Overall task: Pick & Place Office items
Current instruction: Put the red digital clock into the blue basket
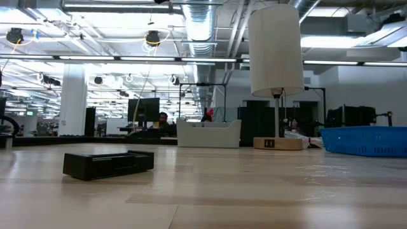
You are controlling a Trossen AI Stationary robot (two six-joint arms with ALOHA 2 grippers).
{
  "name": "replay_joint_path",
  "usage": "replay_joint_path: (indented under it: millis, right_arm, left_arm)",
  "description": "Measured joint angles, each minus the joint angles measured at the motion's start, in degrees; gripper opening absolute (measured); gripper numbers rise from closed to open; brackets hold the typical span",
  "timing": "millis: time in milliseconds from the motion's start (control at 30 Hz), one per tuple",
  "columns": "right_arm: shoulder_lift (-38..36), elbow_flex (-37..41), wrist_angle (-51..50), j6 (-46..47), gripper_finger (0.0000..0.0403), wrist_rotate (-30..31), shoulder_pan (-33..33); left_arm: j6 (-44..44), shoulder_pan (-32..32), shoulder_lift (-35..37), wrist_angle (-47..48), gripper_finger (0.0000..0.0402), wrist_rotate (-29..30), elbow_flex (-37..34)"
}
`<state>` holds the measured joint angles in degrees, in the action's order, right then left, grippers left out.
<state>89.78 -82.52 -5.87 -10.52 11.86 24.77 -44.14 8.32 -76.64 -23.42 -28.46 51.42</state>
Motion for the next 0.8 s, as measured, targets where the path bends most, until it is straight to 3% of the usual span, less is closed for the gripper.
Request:
replay_joint_path:
  millis: [800]
  right_arm:
    - [0.5, 0.0, -4.0, -0.5, 0.0167, -0.2, -2.6]
  left_arm:
    - [0.1, 0.0, 0.0, -0.2, 0.0147, 0.0, 0.0]
